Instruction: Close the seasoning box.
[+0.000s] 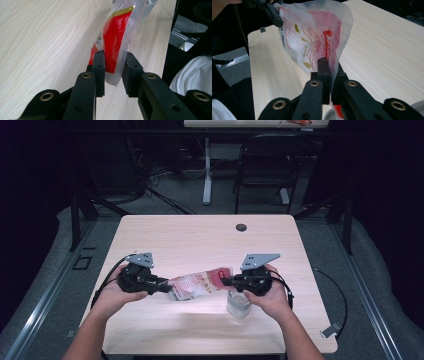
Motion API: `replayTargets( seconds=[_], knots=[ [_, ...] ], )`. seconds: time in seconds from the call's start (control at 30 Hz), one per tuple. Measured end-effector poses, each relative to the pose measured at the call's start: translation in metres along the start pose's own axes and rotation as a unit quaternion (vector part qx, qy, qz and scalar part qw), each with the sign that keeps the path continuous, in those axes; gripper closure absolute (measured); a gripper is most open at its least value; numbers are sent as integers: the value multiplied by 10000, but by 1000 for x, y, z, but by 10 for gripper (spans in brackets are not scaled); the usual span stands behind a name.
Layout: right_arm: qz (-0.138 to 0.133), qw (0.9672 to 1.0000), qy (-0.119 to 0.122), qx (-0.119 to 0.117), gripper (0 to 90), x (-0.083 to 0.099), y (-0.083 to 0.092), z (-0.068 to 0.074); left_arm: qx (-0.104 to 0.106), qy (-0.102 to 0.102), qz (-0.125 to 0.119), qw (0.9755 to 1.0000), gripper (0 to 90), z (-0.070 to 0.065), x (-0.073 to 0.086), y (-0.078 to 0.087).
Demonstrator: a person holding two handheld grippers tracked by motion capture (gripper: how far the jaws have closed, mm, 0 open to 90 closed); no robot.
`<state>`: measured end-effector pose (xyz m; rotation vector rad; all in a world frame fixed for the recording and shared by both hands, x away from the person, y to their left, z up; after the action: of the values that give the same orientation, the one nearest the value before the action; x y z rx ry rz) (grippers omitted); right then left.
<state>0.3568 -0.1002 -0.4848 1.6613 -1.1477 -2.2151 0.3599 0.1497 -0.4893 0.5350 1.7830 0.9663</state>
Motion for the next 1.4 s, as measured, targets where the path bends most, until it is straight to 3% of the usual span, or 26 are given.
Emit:
replayTargets(
  seconds=[0.47,1.4],
  knots=[
    [-64,9999,-93,4,892,3,4,-2,-60,-34,80,9999,752,-2,-10,5],
    [-74,9999,-51,73,886,4,7,0,-5,-78,143,9999,751,-4,-11,6]
  ],
)
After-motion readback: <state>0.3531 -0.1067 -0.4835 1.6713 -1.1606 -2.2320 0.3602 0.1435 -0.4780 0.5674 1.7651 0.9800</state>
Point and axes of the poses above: each handheld gripper's, and its own axes: y roughly backward along the jaws, x roughly out of its underside, z roughly to its left, the point moved 7 cm from there along -y, roughly forward along the jaws, and after that the axes turned 9 degrees about z, right-handed, at the moved point
